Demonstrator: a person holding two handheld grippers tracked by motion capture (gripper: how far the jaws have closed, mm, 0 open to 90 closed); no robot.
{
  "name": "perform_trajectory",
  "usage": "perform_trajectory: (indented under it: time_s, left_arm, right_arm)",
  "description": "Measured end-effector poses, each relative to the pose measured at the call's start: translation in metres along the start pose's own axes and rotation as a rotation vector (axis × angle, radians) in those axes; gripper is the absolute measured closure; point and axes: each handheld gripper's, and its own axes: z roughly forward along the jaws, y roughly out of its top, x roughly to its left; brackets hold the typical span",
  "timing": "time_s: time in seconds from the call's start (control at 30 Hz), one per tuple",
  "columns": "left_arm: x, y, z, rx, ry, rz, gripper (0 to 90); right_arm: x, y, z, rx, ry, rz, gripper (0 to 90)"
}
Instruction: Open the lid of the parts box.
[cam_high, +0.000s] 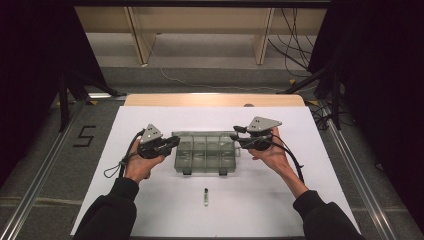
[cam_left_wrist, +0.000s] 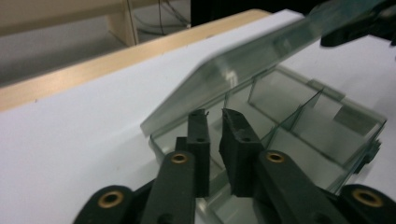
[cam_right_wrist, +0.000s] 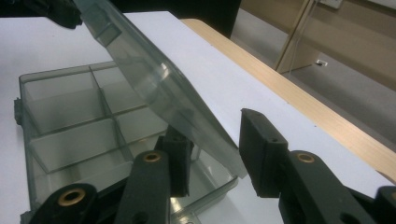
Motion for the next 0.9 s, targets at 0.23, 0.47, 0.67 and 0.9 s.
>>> perform_trajectory:
  time_s: [0.23,0.47,0.67,0.9]
  left_arm:
    - [0.001,-0.012,0.008,0.175,0.029,-0.032,60.3]
    - [0.001,-0.017,0.014,0.289,0.023,-0.023,56.2]
    - [-0.003,-0.021,0.020,0.320,0.026,-0.016,65.4]
    - [-0.002,-0.020,0.019,0.325,0.027,-0.027,67.5]
  right_arm:
    - [0.000,0.001,0.000,-0.003,-0.016,0.002,67.9]
    - [0.000,0.003,0.001,-0.005,-0.034,0.013,69.6]
    - [-0.002,0.005,0.000,0.016,-0.052,0.055,74.0]
    - [-0.006,0.006,0.001,0.011,-0.077,0.079,77.7]
